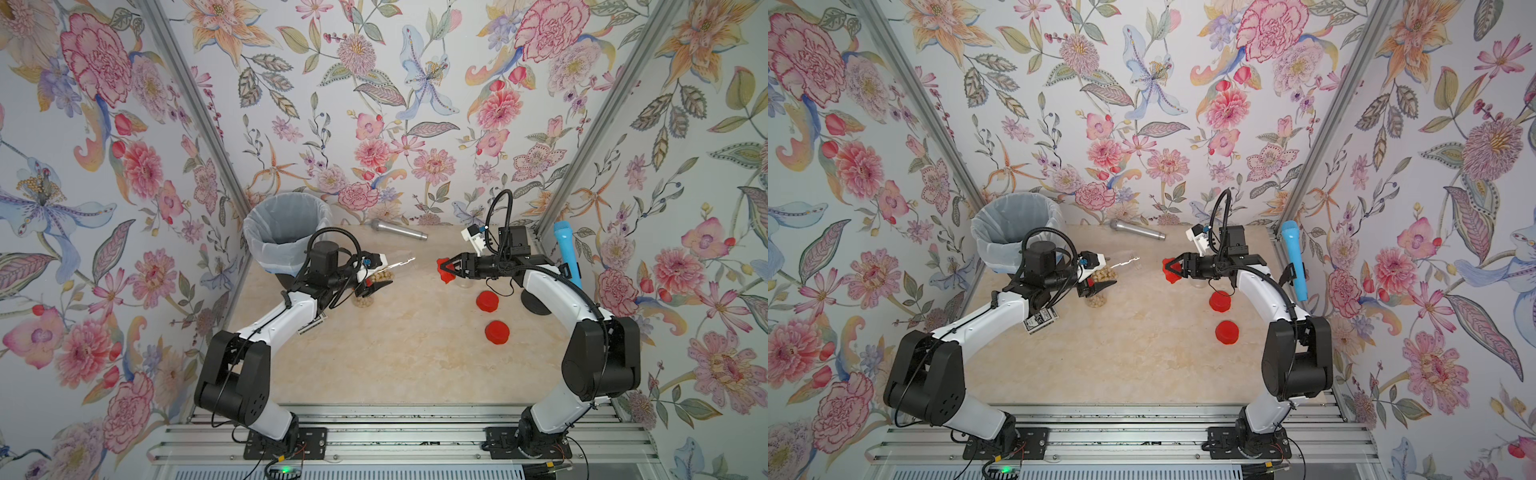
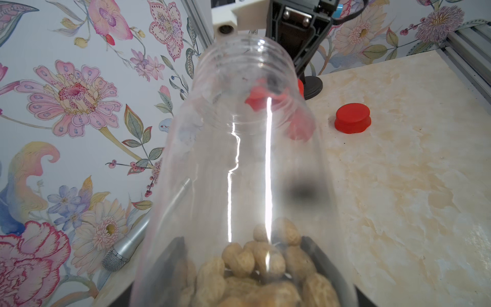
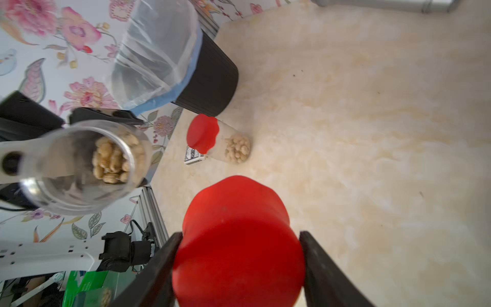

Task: Empty moldy peanuts from jars
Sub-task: Unscrew the lid from the jar, then place the lid at the center of the board, then pour the moldy peanuts from the jar into the trash bin.

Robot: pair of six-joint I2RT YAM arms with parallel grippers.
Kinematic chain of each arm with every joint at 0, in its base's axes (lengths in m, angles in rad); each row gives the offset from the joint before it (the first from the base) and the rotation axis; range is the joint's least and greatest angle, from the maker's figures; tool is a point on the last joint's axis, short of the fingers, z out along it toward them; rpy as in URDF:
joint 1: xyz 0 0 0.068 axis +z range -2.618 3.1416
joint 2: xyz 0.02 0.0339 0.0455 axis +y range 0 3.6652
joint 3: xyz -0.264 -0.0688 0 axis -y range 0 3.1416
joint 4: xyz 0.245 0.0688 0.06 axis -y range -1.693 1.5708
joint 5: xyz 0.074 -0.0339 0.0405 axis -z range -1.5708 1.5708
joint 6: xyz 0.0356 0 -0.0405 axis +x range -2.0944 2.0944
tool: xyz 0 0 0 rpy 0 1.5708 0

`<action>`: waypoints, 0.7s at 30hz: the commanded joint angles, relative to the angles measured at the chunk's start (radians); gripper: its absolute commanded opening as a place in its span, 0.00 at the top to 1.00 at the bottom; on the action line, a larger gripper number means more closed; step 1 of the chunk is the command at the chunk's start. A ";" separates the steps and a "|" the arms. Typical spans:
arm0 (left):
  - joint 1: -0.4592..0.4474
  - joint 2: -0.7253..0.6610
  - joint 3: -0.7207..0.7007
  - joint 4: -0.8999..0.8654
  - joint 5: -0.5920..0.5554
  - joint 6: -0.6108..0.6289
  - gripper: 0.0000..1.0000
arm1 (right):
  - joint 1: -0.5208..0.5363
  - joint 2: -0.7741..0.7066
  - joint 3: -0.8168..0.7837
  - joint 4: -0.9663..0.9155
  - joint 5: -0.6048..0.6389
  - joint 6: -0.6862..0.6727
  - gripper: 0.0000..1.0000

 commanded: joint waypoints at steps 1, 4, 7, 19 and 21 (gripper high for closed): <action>0.018 -0.054 0.046 -0.036 -0.034 0.016 0.88 | 0.050 -0.029 -0.068 -0.083 0.230 0.018 0.46; 0.034 -0.072 0.062 -0.059 -0.051 0.017 0.88 | 0.084 -0.013 -0.132 -0.099 0.346 0.045 0.46; 0.062 -0.096 0.065 -0.050 -0.069 0.003 0.87 | 0.110 0.017 -0.165 -0.116 0.436 0.059 0.46; 0.230 -0.196 0.219 -0.255 -0.198 0.043 0.87 | 0.140 0.114 -0.156 -0.235 0.714 0.078 0.44; 0.260 -0.198 0.256 -0.312 -0.245 0.062 0.87 | 0.138 0.130 -0.153 -0.238 0.733 0.081 0.44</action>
